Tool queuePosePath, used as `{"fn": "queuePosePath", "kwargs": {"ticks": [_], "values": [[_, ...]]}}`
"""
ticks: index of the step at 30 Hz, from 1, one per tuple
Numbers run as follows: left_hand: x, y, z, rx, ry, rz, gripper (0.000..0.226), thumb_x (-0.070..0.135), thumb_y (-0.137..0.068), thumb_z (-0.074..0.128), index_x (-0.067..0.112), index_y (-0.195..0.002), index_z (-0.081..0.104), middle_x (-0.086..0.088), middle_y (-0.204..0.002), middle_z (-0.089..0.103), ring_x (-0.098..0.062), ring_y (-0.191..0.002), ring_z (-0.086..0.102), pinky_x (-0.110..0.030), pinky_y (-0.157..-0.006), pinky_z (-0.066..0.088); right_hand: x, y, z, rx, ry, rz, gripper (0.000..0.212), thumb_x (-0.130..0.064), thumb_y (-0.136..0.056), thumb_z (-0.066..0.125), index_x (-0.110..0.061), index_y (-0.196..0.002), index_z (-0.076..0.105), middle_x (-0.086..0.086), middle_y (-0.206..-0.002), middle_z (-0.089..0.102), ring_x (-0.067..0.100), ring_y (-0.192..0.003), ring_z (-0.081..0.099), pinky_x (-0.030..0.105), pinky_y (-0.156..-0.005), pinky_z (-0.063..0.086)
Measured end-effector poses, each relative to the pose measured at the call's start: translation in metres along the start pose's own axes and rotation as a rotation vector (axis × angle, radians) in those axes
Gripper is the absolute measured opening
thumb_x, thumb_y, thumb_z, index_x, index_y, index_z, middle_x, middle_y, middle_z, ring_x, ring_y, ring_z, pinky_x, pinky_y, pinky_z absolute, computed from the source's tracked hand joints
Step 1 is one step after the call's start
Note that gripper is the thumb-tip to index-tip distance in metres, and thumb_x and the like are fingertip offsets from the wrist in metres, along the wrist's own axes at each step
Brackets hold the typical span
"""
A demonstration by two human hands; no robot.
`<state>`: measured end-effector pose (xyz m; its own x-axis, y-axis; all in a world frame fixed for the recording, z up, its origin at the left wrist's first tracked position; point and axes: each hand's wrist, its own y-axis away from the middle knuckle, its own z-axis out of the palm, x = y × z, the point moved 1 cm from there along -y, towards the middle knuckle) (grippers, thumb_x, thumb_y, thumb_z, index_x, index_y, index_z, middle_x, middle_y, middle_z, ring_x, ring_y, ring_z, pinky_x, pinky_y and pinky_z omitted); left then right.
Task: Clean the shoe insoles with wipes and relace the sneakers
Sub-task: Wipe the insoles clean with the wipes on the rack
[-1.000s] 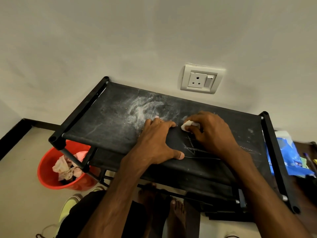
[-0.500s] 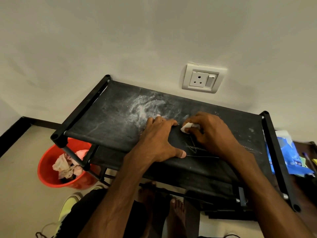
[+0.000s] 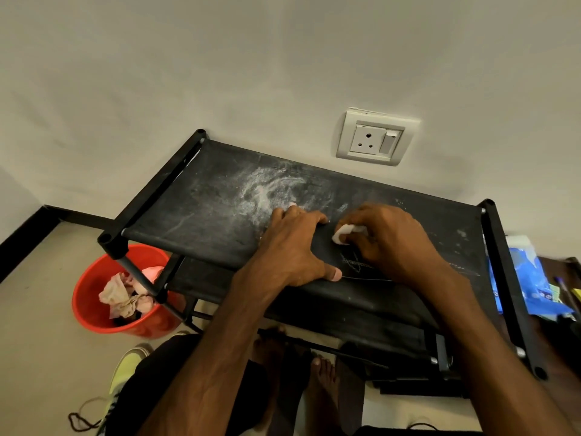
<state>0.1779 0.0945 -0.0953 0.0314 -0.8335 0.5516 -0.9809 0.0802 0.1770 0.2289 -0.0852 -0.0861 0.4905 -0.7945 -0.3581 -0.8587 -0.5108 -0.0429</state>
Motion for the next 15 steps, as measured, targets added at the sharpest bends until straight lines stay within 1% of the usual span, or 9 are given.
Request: {"fn": "queuePosePath", "kwargs": {"ticks": [2, 4, 7, 9, 11, 13, 15], "values": [[0.000, 0.000, 0.000, 0.000, -0.006, -0.004, 0.098, 0.056, -0.064, 0.087, 0.033, -0.148, 0.041, 0.001, -0.141, 0.040, -0.023, -0.134, 0.028, -0.043, -0.111, 0.037, 0.000, -0.006, 0.002, 0.061, 0.030, 0.019, 0.020, -0.023, -0.092, 0.068, -0.033, -0.109, 0.075, -0.005, -0.112, 0.066, 0.019, -0.098, 0.061, 0.042, -0.082, 0.054], [0.000, -0.001, 0.000, 0.004, -0.004, -0.004, 0.098, 0.056, -0.063, 0.087, 0.034, -0.148, 0.042, 0.002, -0.140, 0.041, -0.023, -0.134, 0.028, -0.042, -0.111, 0.037, -0.001, -0.007, 0.002, 0.049, 0.018, 0.016, 0.019, -0.023, -0.092, 0.069, -0.031, -0.108, 0.075, -0.004, -0.111, 0.066, 0.018, -0.096, 0.061, 0.042, -0.081, 0.054], [-0.002, -0.001, 0.001, 0.012, 0.006, -0.002, 0.098, 0.056, -0.062, 0.088, 0.033, -0.147, 0.044, 0.003, -0.138, 0.042, -0.022, -0.132, 0.029, -0.039, -0.109, 0.038, -0.006, 0.002, -0.003, -0.055, -0.034, -0.041, 0.016, -0.022, -0.091, 0.071, -0.032, -0.104, 0.076, -0.009, -0.111, 0.068, 0.010, -0.093, 0.060, 0.037, -0.080, 0.056], [-0.002, -0.002, 0.001, 0.005, 0.007, 0.000, 0.098, 0.056, -0.062, 0.088, 0.033, -0.146, 0.044, 0.003, -0.137, 0.042, -0.022, -0.132, 0.030, -0.039, -0.108, 0.038, -0.009, 0.011, -0.008, -0.122, -0.018, -0.080, 0.020, -0.020, -0.090, 0.072, -0.034, -0.103, 0.076, -0.013, -0.110, 0.069, 0.006, -0.091, 0.060, 0.034, -0.079, 0.057], [-0.002, -0.003, 0.001, 0.003, -0.002, 0.003, 0.098, 0.057, -0.061, 0.088, 0.033, -0.146, 0.044, 0.003, -0.138, 0.042, -0.022, -0.132, 0.030, -0.041, -0.109, 0.038, -0.009, 0.017, -0.011, -0.156, 0.015, -0.088, 0.020, -0.022, -0.090, 0.072, -0.036, -0.104, 0.075, -0.016, -0.111, 0.068, 0.005, -0.091, 0.060, 0.033, -0.079, 0.057], [-0.002, -0.003, 0.001, 0.005, -0.006, 0.008, 0.098, 0.057, -0.062, 0.088, 0.033, -0.146, 0.044, 0.003, -0.138, 0.042, -0.022, -0.132, 0.030, -0.041, -0.109, 0.038, -0.008, 0.015, -0.009, -0.110, 0.027, -0.066, 0.020, -0.024, -0.091, 0.072, -0.037, -0.105, 0.075, -0.017, -0.112, 0.066, 0.004, -0.089, 0.057, 0.032, -0.078, 0.056], [-0.002, -0.003, 0.000, 0.002, 0.000, 0.011, 0.098, 0.056, -0.063, 0.088, 0.032, -0.147, 0.044, 0.003, -0.139, 0.041, -0.022, -0.132, 0.030, -0.041, -0.109, 0.038, -0.007, 0.008, -0.005, -0.013, 0.004, -0.026, 0.019, -0.024, -0.090, 0.072, -0.037, -0.104, 0.075, -0.014, -0.111, 0.067, 0.009, -0.091, 0.059, 0.037, -0.079, 0.056]]}}
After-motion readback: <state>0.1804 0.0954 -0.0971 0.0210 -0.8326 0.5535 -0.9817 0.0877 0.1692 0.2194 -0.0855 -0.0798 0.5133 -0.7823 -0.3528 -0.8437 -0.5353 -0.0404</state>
